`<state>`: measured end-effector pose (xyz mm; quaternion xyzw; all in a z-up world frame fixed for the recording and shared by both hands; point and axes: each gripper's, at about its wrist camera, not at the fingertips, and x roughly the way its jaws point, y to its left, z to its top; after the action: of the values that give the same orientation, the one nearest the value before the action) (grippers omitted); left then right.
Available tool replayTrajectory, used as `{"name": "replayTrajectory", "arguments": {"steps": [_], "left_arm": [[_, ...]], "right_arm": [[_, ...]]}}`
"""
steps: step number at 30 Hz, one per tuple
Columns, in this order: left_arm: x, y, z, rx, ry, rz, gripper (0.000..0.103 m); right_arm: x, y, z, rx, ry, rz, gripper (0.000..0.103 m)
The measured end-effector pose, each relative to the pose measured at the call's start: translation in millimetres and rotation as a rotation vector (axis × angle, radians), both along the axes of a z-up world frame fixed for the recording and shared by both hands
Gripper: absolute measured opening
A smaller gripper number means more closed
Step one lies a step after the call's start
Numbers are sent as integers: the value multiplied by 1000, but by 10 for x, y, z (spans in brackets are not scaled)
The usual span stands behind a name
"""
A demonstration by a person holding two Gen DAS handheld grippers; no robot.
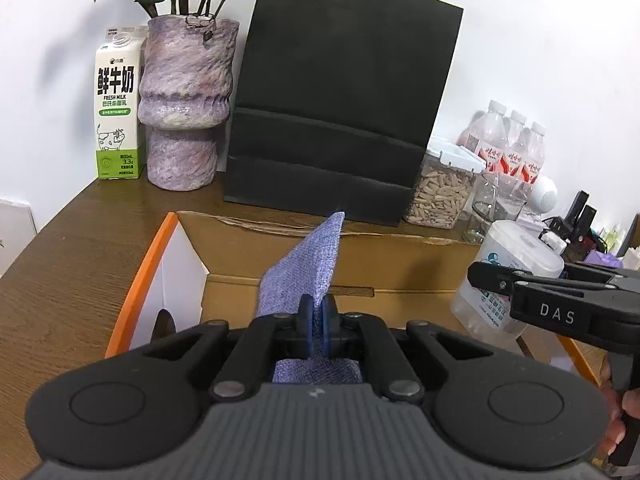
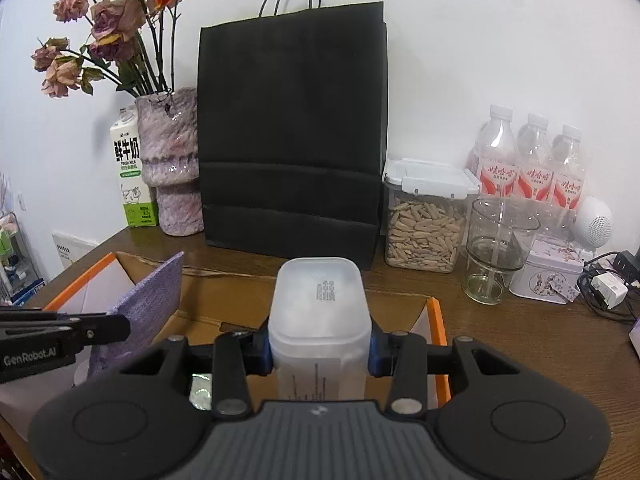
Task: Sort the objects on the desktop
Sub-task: 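Lower cloth and swab container into the box and open both grippers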
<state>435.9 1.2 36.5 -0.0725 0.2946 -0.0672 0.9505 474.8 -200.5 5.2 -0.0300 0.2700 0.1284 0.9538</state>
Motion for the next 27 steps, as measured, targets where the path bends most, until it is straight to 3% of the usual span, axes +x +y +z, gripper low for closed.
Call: {"name": "replayTrajectory", "arguments": {"steps": [2, 3, 4, 5, 6, 7, 9, 27], "left_arm": [[8, -10, -2, 5, 3, 4, 7], [5, -12, 0, 9, 1, 7, 13], [-2, -13, 7, 14, -2, 11, 26], [-11, -13, 17, 15, -7, 15, 38], [-20, -13, 30, 18, -9, 25, 66], [-34, -14, 47, 23, -19, 36, 86], [-72, -18, 87, 30, -53, 49, 103], [-198, -18, 225, 83, -107, 111, 103]], "right_arm": [[-2, 3, 19, -3, -2, 2, 40], [-6, 2, 32, -4, -2, 0, 48], [-6, -3, 42, -3, -1, -4, 57], [-9, -6, 56, 1, -2, -10, 79], [-16, -7, 74, 2, -9, -14, 95], [-21, -10, 91, -1, -16, -14, 99], [-53, -2, 137, -6, -31, -17, 102], [-229, 3, 354, -9, -91, -11, 103]]}}
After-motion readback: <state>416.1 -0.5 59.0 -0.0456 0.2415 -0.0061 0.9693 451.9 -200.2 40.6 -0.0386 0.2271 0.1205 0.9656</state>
